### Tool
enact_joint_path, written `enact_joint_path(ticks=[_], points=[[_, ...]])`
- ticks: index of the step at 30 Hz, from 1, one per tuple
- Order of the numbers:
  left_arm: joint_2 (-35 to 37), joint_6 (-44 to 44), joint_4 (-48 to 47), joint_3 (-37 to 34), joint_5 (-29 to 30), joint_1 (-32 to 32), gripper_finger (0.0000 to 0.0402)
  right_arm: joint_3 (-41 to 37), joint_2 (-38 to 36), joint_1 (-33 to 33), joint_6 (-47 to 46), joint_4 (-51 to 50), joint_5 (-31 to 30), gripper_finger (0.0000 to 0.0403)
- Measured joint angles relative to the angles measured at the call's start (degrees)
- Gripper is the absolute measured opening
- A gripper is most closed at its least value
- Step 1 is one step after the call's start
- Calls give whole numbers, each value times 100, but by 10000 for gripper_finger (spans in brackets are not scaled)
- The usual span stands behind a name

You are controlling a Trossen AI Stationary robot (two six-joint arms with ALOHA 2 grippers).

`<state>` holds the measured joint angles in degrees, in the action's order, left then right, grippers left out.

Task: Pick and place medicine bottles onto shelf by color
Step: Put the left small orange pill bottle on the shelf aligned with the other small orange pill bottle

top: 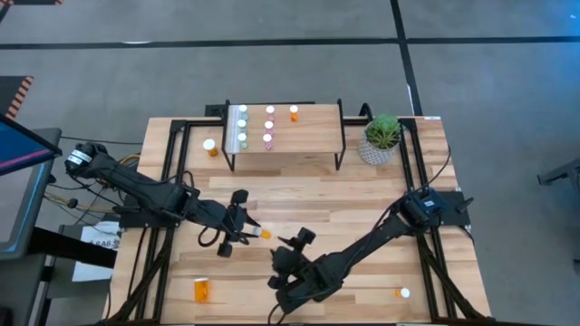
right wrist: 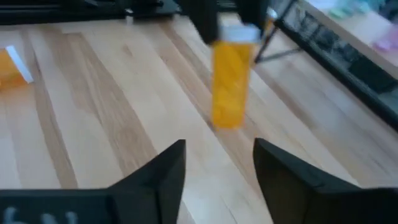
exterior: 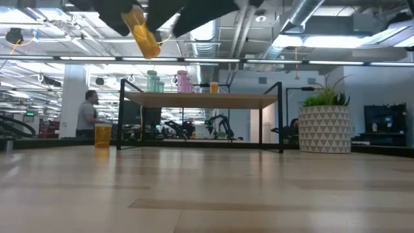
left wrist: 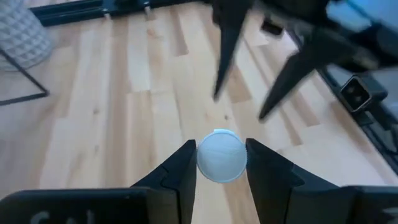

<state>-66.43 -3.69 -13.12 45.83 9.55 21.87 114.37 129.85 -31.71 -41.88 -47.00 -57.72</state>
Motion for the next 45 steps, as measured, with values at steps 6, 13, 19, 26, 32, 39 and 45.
enact_joint_path(ticks=[6,13,19,26,32,39,45], points=[[-2,369,-887,811,222,-209,105,2,-397,-294,-1782,-2133,-499,243],[-245,952,-1805,2061,230,-1110,105,-250,-590,-782,-4306,-4204,-1393,244],[-1088,1372,-2831,3353,129,-1945,109,-930,-881,-824,-4612,-4169,-1332,244],[-1922,1601,-3281,4261,-58,-2442,117,-1469,-978,-578,-2928,-1959,-982,244],[-2098,1712,-3303,4423,-338,-2636,118,-1614,-969,-271,197,1211,593,243],[-2096,1864,-3520,4482,-375,-2919,118,-1615,-1633,-130,2274,2410,2040,225],[-2096,2190,-3389,4485,-383,-3282,119,-2482,-2510,14,3056,2857,2478,209]])
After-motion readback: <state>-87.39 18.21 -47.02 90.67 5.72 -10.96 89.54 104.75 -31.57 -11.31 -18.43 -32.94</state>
